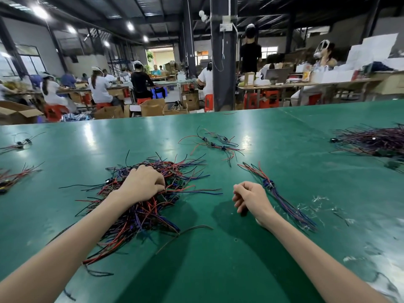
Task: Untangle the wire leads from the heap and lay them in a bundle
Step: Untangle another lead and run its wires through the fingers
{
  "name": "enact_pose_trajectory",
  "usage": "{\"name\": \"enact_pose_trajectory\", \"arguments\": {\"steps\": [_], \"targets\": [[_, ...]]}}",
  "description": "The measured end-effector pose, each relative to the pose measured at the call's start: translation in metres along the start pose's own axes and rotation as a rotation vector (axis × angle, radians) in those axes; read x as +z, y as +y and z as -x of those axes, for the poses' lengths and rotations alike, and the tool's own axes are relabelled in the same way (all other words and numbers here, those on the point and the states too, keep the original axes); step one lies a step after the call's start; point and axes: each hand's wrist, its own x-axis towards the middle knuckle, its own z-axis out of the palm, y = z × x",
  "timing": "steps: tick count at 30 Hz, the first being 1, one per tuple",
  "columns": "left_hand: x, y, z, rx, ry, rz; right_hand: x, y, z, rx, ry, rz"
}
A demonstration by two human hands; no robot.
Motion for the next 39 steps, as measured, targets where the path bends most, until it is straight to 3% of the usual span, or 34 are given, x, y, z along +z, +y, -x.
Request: {"name": "enact_pose_trajectory", "arguments": {"steps": [5,10,12,14,19,21,26,30,39], "targets": [[-0.019,-0.007,-0.003,-0.051,0.199,0.35,-0.001,0.001,0.0,0.004,-0.002,0.064],[-0.051,0.015,0.003,0.021,0.633,0.677,0.0,0.002,-0.001,0.005,0.012,0.068],[-0.063,0.03,0.007,0.086,0.733,0.814,0.001,0.002,-0.001,0.01,0.017,0.057],[-0.07,0.047,0.01,0.11,0.669,0.997,0.0,0.002,-0.001,0.013,0.015,0.053],[-0.048,0.087,0.013,-0.023,0.139,1.572,0.0,0.001,-0.001,0.0,-0.002,0.013],[-0.026,0.101,0.015,-0.106,0.023,1.677,0.0,0.0,0.0,-0.012,-0.042,-0.042],[0.021,0.123,0.024,-0.274,-0.06,1.819,0.003,-0.002,0.003,-0.086,-0.208,-0.112],[0.032,0.125,0.026,-0.288,-0.074,1.817,0.012,-0.005,0.01,-0.122,-0.36,-0.191],[0.03,0.122,0.031,-0.276,-0.12,1.862,0.014,-0.014,0.019,-0.125,-0.41,-0.246]]}}
